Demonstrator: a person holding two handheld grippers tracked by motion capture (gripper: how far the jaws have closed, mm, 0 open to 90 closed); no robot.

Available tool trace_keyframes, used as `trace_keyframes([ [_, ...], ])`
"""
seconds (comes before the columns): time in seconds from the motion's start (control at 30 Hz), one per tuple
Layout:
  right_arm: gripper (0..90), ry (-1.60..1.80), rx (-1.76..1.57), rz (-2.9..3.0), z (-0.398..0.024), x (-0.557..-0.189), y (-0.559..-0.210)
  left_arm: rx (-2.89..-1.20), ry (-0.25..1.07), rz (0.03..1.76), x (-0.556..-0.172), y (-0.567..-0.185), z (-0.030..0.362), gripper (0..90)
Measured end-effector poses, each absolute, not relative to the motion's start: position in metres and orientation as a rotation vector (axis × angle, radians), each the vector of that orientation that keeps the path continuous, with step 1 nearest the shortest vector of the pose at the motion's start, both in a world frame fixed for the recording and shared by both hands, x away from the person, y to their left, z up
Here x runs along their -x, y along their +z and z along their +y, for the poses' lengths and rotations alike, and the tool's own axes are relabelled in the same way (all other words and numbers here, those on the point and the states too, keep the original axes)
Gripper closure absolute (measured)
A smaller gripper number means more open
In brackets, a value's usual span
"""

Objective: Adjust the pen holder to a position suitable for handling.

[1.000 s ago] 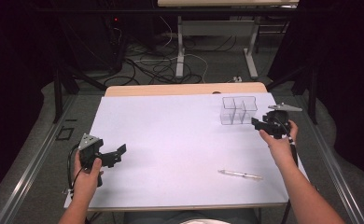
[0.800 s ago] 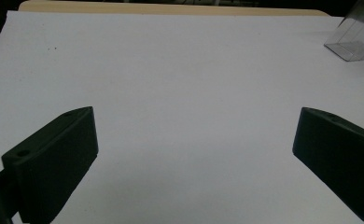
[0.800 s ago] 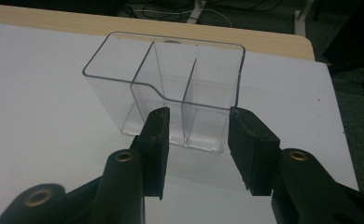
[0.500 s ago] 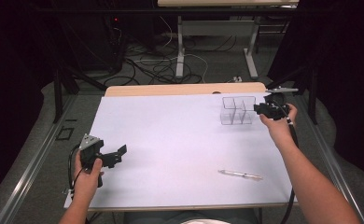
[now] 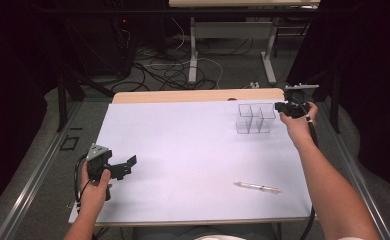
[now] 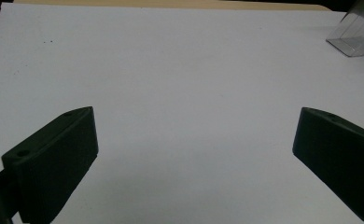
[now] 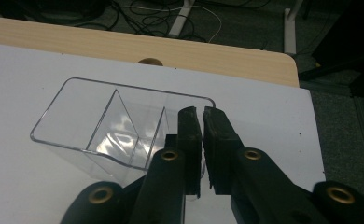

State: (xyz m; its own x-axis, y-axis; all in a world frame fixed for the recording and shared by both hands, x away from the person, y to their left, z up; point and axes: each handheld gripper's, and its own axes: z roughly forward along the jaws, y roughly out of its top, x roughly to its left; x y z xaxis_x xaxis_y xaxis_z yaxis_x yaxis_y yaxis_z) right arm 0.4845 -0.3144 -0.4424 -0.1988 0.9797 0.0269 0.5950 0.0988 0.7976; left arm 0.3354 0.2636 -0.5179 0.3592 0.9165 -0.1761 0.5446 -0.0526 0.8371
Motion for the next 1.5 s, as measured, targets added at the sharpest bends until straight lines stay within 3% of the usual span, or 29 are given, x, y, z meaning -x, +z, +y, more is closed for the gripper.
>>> trace_keyframes([
  [0.6, 90.0, 0.882, -1.653, 1.807, -0.335, -0.510, -0.466, -1.716, 0.527, 1.326, -0.333, -0.519, 0.263, 0.0],
  [1.5, 90.0, 0.829, -1.580, 1.891, -0.308, -0.512, -0.491, -1.716, 0.521, 1.329, -0.334, -0.520, 0.262, 0.0],
])
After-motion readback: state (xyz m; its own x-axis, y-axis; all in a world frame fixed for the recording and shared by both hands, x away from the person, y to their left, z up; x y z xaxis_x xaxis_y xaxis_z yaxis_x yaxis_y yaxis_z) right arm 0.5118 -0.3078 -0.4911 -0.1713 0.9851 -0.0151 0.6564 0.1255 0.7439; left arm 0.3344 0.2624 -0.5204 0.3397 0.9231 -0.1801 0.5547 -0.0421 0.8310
